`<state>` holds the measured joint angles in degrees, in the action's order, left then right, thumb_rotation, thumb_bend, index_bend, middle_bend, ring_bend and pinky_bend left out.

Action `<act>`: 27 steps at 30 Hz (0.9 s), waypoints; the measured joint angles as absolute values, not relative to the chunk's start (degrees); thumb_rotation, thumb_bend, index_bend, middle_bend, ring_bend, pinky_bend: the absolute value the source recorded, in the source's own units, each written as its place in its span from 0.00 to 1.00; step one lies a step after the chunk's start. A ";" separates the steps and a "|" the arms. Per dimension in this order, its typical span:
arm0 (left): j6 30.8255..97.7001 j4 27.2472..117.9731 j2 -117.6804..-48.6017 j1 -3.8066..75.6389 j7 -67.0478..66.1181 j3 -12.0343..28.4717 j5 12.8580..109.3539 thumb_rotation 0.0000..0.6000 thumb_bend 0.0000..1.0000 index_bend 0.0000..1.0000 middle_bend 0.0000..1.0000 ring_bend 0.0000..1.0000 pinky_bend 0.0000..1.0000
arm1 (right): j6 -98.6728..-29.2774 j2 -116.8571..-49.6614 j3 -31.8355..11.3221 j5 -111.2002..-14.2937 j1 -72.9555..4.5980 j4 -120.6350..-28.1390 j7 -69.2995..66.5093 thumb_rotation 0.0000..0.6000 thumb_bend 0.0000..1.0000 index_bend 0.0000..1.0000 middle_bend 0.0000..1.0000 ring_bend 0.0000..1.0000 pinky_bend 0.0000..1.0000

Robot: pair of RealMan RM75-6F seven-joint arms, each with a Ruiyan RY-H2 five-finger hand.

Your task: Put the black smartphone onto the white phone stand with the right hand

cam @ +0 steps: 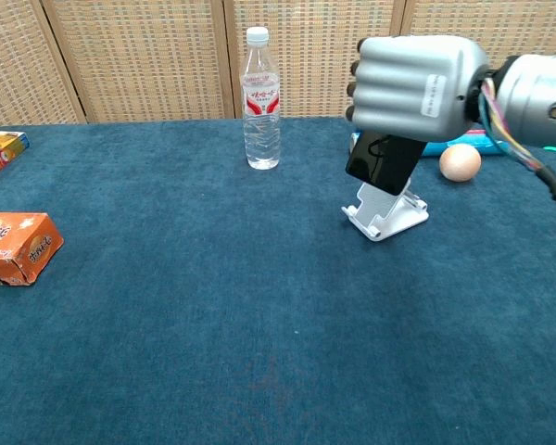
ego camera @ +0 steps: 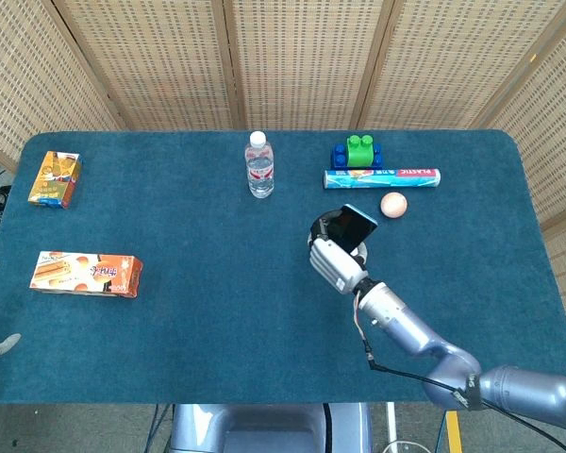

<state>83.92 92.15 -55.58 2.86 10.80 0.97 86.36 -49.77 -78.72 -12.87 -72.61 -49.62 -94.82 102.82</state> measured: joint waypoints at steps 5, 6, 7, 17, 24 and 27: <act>81.99 93.07 -55.27 3.80 10.33 1.45 84.83 1.00 0.00 0.00 0.00 0.00 0.00 | -49.21 -81.89 -12.63 -66.38 -53.59 -93.19 108.34 1.00 0.44 0.49 0.55 0.51 0.42; 81.69 93.26 -55.22 3.95 10.16 1.53 84.58 1.00 0.00 0.00 0.00 0.00 0.00 | -49.57 -82.34 -12.45 -65.84 -53.89 -92.84 109.36 1.00 0.44 0.49 0.55 0.51 0.42; 81.29 93.49 -55.16 4.13 9.93 1.63 84.23 1.00 0.00 0.00 0.00 0.00 0.00 | -50.15 -82.97 -12.17 -64.98 -54.31 -92.38 110.85 1.00 0.44 0.49 0.55 0.51 0.42; 79.12 94.71 -54.87 5.24 8.36 2.17 82.16 1.00 0.00 0.00 0.00 0.00 0.00 | -54.79 -87.08 -9.29 -53.46 -59.32 -88.76 118.87 1.00 0.44 0.49 0.55 0.51 0.42; 78.56 94.55 -54.96 5.51 8.16 2.22 81.76 1.00 0.00 0.00 0.00 0.00 0.00 | -55.89 -88.02 -6.02 -50.45 -61.28 -87.17 118.78 1.00 0.44 0.49 0.55 0.51 0.42; 78.40 94.48 -55.04 5.63 7.98 2.19 81.66 1.00 0.00 0.00 0.00 0.00 0.00 | -56.16 -88.35 -4.70 -50.21 -61.89 -86.81 117.72 1.00 0.44 0.49 0.55 0.51 0.42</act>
<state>78.40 94.48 -55.04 5.63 7.98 2.19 81.66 -56.16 -88.35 -4.70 -50.21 -61.89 -86.81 117.72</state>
